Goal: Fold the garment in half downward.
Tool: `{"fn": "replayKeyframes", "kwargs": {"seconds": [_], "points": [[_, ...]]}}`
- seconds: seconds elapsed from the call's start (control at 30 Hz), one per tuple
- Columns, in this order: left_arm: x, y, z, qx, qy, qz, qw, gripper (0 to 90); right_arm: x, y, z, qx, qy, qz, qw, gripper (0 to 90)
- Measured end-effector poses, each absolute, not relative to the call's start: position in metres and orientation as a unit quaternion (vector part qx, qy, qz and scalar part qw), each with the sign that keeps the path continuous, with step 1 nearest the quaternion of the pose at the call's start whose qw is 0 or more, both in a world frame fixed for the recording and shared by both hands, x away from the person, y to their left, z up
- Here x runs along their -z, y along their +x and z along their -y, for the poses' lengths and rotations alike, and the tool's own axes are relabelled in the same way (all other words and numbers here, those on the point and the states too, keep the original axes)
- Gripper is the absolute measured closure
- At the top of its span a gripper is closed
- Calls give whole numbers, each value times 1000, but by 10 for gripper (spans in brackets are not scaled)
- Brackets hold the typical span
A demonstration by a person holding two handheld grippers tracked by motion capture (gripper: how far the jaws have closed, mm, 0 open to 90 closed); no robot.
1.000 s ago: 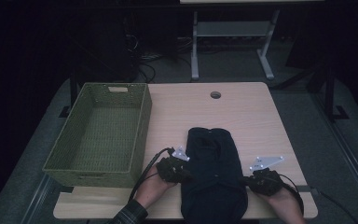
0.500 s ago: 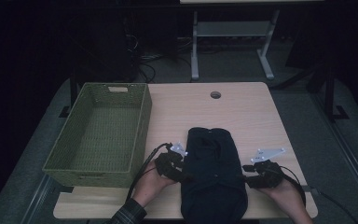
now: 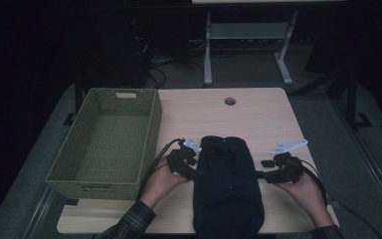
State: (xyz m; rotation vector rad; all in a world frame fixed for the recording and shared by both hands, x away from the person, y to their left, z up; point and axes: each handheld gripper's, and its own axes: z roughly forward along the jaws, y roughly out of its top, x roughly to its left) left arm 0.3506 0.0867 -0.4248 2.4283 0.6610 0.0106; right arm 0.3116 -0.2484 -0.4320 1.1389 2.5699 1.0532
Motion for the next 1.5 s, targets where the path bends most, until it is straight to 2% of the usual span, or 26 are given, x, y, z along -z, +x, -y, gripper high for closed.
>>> {"fn": "replayKeyframes", "kwargs": {"seconds": [0.57, 0.8, 1.13, 1.5], "points": [[398, 401, -74, -43, 907, -277, 315, 373, 416, 368, 239, -357, 376, -852, 73, 443], [399, 426, -72, -59, 902, -291, 314, 374, 414, 386, 234, -366, 378, -847, 77, 442], [427, 462, -70, -56, 903, -310, 293, 361, 422, 409, 226, -371, 372, -847, 82, 439], [454, 472, -67, -41, 908, -311, 279, 348, 442, 425, 227, -357, 393, -842, 94, 439]]}}
